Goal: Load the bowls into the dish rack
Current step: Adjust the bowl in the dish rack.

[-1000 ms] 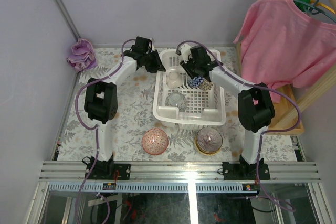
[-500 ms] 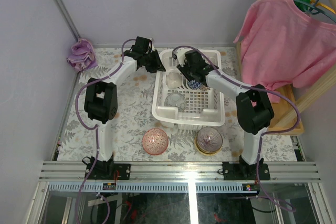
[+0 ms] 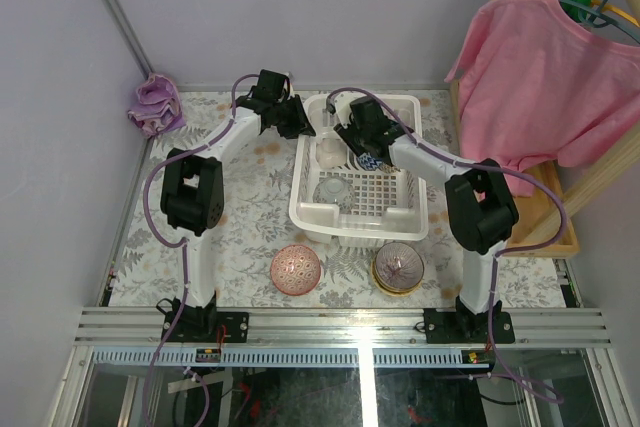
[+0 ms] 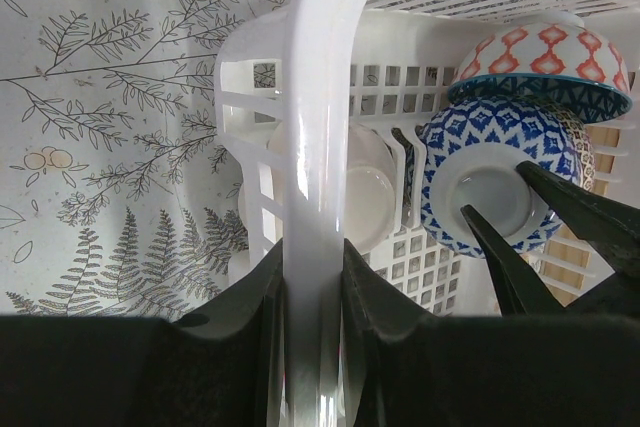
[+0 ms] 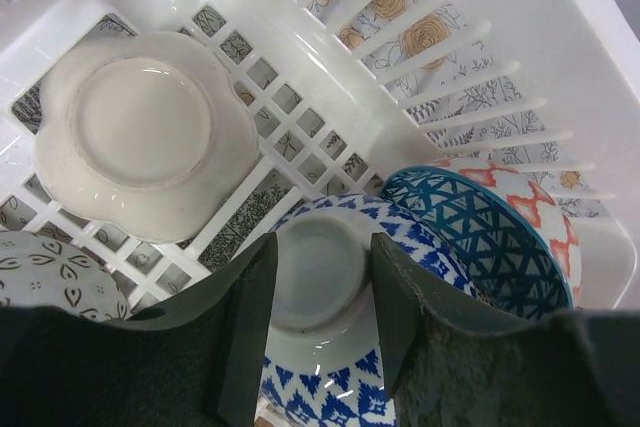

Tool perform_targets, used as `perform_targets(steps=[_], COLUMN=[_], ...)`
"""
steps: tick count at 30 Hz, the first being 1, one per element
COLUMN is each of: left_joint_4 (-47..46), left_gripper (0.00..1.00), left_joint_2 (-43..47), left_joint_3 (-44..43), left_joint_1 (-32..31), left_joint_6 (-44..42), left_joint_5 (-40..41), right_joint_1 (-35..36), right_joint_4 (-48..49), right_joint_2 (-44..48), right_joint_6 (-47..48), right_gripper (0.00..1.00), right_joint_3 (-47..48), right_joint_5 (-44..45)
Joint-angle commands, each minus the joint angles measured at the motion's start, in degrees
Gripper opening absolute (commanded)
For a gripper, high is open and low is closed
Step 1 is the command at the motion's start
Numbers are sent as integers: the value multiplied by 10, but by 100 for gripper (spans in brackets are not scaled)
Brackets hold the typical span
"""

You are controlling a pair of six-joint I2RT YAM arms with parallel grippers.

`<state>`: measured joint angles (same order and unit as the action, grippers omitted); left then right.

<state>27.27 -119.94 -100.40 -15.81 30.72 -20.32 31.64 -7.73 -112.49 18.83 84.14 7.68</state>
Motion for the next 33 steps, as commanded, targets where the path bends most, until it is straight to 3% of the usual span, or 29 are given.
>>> perform_targets(steps=[1, 6, 23, 30, 33], left_joint_4=[-56, -57, -59, -60, -59], left_gripper=[20, 20, 20, 20, 20], left_joint_2=[-13, -11, -10, -10, -8], left_joint_3=[-7, -5, -3, -2, -2], left_joint_1=[0, 0, 2, 4, 4], left_joint_6=[3, 3, 2, 2, 1], left_joint_5=[11, 11, 12, 9, 9], right_joint_1=[34, 35, 61, 62, 61], right_joint_4=[-190, -214, -199, -214, -209], right_joint_2=[-74, -115, -128, -124, -98], right_joint_6=[-61, -64, -89, -100, -112], right_gripper=[48, 48, 46, 49, 55], right_joint_3=[-39, -15, -52, -27, -19], right_joint_5=[-106, -95, -91, -120, -109])
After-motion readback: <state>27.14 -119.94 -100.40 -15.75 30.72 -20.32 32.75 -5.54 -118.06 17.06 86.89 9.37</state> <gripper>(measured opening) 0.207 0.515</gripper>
